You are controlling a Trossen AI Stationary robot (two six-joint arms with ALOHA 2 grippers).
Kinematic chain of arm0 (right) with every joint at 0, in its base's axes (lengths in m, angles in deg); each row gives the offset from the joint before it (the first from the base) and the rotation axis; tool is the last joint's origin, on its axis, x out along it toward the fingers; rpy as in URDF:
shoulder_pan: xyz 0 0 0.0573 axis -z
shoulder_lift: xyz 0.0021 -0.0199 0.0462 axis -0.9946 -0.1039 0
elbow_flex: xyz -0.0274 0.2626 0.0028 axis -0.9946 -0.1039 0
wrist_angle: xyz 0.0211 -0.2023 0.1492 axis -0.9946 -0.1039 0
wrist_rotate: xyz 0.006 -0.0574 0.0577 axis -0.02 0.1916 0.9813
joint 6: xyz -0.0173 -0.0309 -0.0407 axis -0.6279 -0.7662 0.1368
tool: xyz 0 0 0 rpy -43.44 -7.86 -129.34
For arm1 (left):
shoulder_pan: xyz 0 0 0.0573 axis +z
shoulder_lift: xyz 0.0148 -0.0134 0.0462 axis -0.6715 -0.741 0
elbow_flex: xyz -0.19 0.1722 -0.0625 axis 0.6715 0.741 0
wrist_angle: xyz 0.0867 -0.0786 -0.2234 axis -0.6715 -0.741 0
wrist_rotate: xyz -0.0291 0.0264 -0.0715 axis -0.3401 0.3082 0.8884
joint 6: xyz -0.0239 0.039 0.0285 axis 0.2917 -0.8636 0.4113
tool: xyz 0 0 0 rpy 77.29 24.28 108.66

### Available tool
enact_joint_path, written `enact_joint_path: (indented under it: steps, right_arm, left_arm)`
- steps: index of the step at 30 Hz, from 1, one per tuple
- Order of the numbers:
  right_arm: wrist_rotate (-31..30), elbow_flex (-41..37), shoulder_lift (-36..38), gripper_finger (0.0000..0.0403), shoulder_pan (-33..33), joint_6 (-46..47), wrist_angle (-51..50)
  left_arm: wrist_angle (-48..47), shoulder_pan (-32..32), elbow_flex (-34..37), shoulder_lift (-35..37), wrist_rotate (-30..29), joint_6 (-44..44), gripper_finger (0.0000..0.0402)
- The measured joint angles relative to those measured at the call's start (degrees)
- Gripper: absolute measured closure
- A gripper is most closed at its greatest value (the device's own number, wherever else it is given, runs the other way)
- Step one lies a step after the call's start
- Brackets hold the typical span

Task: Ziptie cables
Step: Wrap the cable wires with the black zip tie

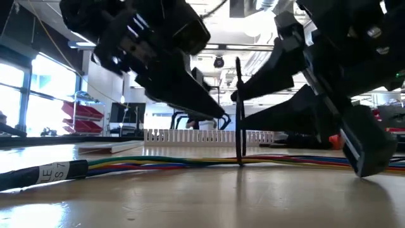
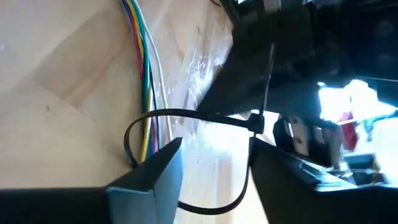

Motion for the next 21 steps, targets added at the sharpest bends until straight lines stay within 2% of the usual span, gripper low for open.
enact_joint_path:
  steps: [4, 7, 14, 18, 21]
  right_arm:
    - [-1.2, 0.0, 0.4, 0.0214, -0.1, -8.0, 4.2]
    - [-1.3, 0.0, 1.5, 0.0213, -0.1, -9.1, 4.3]
    - [-3.9, 0.0, 2.1, 0.0213, -1.1, -9.0, 4.3]
    - [-6.8, 0.0, 2.1, 0.0213, -2.5, -8.9, 4.4]
    - [-8.6, 0.0, 2.1, 0.0213, -3.3, -7.4, 4.5]
  left_arm:
    - [-1.3, 0.0, 0.0, 0.2, -5.2, -8.7, 0.0387]
    - [-1.0, 0.5, 0.0, -0.4, -6.8, -11.9, 0.0364]
    - [1.2, 2.3, 0.0, -0.9, -7.3, -14.0, 0.0305]
    - [2.1, 2.6, 0.0, -0.9, -7.0, -19.0, 0.0285]
    - [4.3, 2.6, 0.0, -0.9, -4.7, -23.4, 0.0273]
